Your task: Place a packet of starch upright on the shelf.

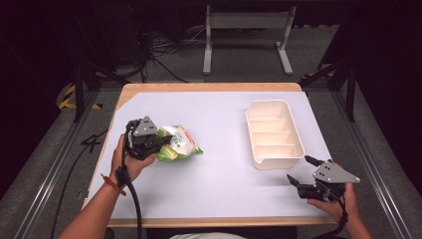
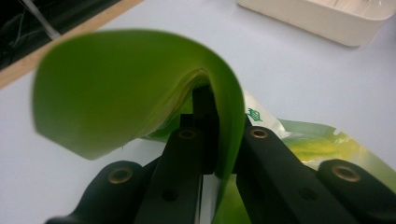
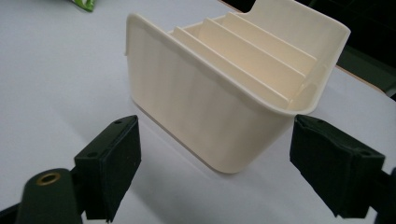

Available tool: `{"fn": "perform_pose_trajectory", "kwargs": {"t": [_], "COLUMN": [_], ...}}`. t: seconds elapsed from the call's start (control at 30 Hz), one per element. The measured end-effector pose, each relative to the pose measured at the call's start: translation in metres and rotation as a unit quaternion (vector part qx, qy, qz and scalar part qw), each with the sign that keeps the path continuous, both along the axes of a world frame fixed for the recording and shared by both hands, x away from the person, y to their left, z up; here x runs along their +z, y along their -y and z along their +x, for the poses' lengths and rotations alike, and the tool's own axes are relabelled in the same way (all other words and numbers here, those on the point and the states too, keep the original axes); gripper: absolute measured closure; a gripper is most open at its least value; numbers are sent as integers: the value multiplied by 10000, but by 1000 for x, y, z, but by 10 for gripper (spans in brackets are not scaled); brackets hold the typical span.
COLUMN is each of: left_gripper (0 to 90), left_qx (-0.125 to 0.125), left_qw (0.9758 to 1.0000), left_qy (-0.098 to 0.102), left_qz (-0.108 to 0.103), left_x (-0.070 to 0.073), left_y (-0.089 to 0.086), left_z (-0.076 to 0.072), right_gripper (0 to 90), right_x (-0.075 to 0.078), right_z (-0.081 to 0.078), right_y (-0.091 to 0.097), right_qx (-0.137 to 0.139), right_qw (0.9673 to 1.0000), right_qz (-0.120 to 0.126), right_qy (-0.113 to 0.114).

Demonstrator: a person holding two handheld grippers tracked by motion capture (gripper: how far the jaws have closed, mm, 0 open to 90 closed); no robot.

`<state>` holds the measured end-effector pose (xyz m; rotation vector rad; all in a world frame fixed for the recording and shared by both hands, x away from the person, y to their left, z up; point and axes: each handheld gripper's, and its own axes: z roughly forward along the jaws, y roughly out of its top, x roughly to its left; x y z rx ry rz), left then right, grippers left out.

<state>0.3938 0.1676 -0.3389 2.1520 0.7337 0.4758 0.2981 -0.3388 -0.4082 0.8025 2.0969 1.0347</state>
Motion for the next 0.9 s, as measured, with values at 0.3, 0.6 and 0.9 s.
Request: {"fn": "perform_pose_trajectory", "kwargs": {"t": [0.3, 0.6, 0.9], "left_gripper": [892, 893, 893], "left_qx": [-249, -714, -1164], "left_qw": [9981, 9868, 9820], "left_qy": [265, 701, 701], "left_qz": [496, 1274, 1308], "left_x": [18, 43, 48], "left_y": [1, 19, 33], "left_z": [3, -7, -2], "right_gripper": [156, 158, 152], "right_x": [-1, 1, 0], "right_z": [1, 1, 3], "right_y": [-1, 2, 7], "right_qx": [-9, -48, -164], "right_qw": [10000, 9999, 9997], "right_qz": [-5, 114, 147], "right_qy": [-45, 18, -46]}}
